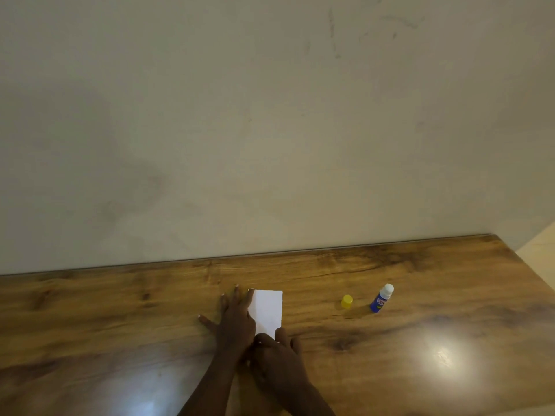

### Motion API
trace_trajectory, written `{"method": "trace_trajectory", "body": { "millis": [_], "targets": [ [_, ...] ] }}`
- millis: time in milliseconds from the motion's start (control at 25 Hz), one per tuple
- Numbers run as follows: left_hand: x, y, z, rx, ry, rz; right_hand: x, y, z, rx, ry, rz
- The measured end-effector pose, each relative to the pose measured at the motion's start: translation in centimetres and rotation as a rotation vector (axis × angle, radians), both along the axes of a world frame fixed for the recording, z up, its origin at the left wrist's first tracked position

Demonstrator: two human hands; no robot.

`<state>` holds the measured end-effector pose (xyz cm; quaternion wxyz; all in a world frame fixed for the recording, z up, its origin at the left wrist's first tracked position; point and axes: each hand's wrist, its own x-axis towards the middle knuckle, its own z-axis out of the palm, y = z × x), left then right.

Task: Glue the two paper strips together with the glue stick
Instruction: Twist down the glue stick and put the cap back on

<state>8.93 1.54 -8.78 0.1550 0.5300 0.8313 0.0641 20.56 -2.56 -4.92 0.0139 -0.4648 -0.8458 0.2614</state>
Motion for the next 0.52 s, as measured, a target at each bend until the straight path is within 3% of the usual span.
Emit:
{"method": "trace_trajectory", "body": {
  "millis": [320, 520],
  "targets": [
    [-0.9, 0.3, 0.9, 0.006, -0.059, 0.009, 1.0, 1.5, -0.9, 0.018, 0.057, 0.01],
    [-0.1, 1.0, 2.2, 0.015, 0.022, -0.109, 2.7, 2.2, -0.5, 0.01, 0.156, -0.092]
  ]
}}
